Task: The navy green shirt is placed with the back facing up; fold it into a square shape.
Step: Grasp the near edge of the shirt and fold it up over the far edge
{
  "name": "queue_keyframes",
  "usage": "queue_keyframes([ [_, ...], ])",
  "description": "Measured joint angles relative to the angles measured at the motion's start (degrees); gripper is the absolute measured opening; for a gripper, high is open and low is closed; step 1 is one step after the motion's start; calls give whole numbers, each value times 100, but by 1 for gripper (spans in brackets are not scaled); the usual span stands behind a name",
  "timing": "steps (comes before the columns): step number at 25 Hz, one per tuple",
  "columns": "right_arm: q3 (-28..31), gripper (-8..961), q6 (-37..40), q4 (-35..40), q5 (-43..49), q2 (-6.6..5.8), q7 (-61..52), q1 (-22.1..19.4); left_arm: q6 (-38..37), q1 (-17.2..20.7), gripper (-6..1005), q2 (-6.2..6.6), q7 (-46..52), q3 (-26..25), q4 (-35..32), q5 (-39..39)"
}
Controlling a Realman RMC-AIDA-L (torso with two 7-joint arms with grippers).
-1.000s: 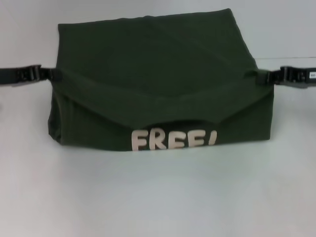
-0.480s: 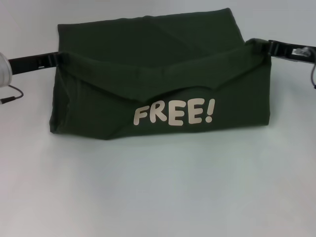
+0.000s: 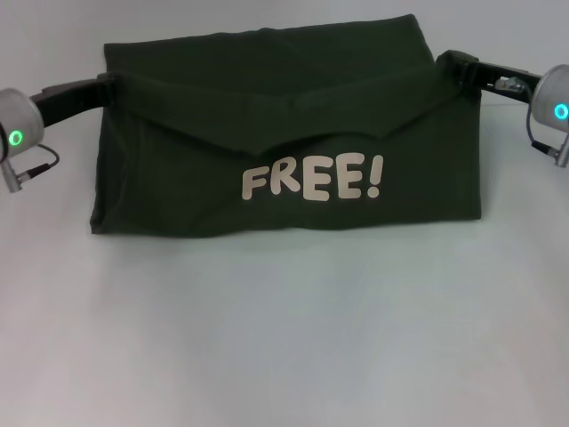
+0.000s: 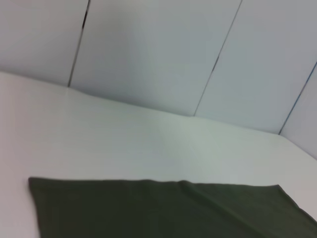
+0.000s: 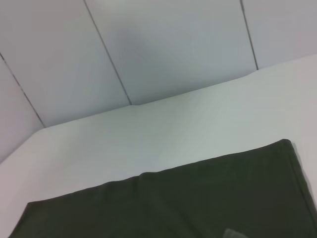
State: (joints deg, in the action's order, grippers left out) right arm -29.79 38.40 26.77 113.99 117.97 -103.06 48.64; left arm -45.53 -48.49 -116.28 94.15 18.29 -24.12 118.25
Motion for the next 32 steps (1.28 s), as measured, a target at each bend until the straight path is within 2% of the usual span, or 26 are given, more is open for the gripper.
queue_keyframes([
  [3, -3, 60, -331, -194, -214, 54, 348, 103, 239, -92, 31, -78, -562, -13, 167, -295],
  [4, -3, 60, -586, -304, -370, 109, 628, 180, 288, -104, 32, -96, -653, -17, 194, -342],
  [8, -3, 61, -909, -461, -641, 150, 1023, 265, 630, -171, 37, -207, -1414, -18, 354, -785],
  [16, -32, 63, -1172, -693, -1424, 155, 1812, 308, 800, -185, 45, -248, -2000, -18, 512, -1208],
  [21, -174, 64, -1201, -697, -1481, 155, 1963, 328, 984, -221, 51, -349, -2219, -61, 521, -1340],
  [22, -179, 64, -1201, -700, -1485, 155, 1975, 339, 1122, -217, 52, -390, -2283, -69, 525, -1584],
  [25, -195, 65, -1225, -721, -1489, 155, 1979, 369, 1175, -193, 55, -407, -2310, -46, 541, -1741],
  [26, -202, 65, -1247, -731, -1490, 155, 1979, 385, 1180, -186, 90, -408, -2313, -33, 555, -1770],
  [31, -311, 236, -1391, -748, -1493, 151, 1977, 431, 1183, -181, 266, -375, -2315, -14, 633, -1783],
  [32, -330, 316, -1418, -748, -1493, 151, 1976, 434, 1185, -181, 295, -374, -2315, -14, 635, -1785],
])
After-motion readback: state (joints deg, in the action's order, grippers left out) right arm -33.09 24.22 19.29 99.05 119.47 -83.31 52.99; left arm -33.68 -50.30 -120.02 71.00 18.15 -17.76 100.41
